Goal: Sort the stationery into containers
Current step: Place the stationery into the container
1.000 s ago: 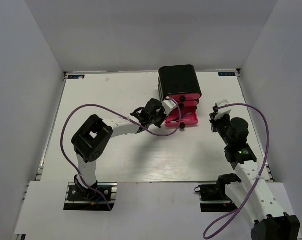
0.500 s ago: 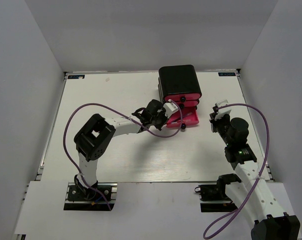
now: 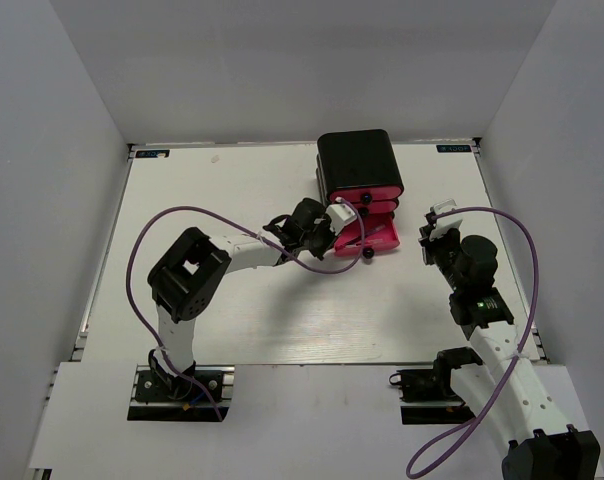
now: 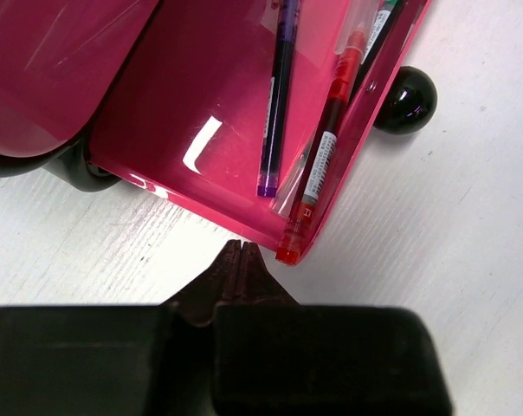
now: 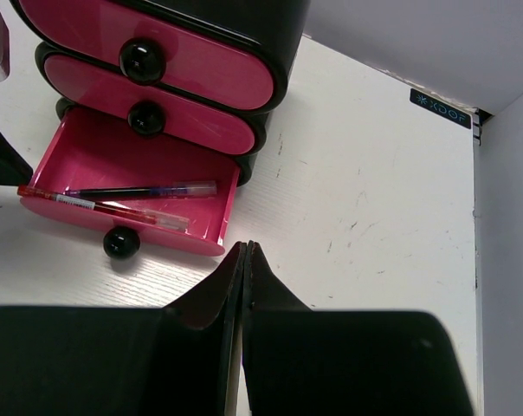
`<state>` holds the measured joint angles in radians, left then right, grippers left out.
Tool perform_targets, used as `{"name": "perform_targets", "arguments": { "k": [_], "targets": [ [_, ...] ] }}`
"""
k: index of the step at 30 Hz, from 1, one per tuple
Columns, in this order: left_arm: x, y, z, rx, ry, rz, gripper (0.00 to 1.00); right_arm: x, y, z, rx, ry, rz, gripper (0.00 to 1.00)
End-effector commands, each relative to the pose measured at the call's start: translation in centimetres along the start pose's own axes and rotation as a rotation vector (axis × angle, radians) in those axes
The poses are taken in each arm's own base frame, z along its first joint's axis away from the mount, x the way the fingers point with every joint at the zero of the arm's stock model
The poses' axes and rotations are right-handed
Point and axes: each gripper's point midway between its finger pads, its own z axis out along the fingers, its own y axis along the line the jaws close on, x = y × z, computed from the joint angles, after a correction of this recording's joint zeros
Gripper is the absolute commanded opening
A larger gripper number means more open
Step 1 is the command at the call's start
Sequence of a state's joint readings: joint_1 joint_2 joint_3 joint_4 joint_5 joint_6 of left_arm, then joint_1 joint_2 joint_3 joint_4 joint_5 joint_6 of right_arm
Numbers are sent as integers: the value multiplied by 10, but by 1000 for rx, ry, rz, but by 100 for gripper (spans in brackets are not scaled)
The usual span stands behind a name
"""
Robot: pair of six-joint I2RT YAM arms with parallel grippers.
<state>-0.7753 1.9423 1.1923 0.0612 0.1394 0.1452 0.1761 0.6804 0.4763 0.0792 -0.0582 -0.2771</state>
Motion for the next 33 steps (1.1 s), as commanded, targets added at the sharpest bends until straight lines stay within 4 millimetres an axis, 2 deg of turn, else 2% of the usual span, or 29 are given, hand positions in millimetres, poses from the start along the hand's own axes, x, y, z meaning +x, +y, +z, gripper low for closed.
{"name": "perform_targets", "arguments": {
  "k": [1, 4, 11, 15, 17, 18, 23, 24, 26, 28, 30, 33],
  "targets": [
    [-46, -4, -12, 27, -127, 1, 0, -14, -8, 0, 33, -56, -18, 0],
    [-56, -3, -17, 24, -154, -4, 0, -14, -8, 0, 34, -58, -20, 0],
    [-62, -1, -20, 24, -173, -23, 0, -15, -9, 0, 35, -57, -16, 0],
    [-75, 4, -29, -5, -212, -31, 0, -15, -9, 0, 35, -57, -18, 0],
    [-70, 6, -29, -17, -202, -34, 0, -13, -9, 0, 34, -54, -17, 0],
    [-74, 6, -32, -18, -212, -32, 0, -14, -9, 0, 35, -56, -17, 0],
    [-57, 10, -34, -46, -159, -18, 0, -14, -8, 0, 30, -57, -18, 0],
    [-62, 12, -37, -56, -170, -17, 0, -14, -9, -1, 34, -58, -18, 0],
    [-50, 12, -39, -65, -142, -1, 0, -13, -9, 0, 33, -55, -19, 0],
    [-38, 11, -39, -60, -101, 3, 0, -15, -8, 0, 31, -59, -18, 0],
    [-39, 11, -41, -61, -101, 17, 0, -14, -9, 0, 35, -56, -17, 0],
    [-28, 3, -42, -11, -61, 57, 0, -13, -8, 0, 29, -53, -18, 0]
  ]
}}
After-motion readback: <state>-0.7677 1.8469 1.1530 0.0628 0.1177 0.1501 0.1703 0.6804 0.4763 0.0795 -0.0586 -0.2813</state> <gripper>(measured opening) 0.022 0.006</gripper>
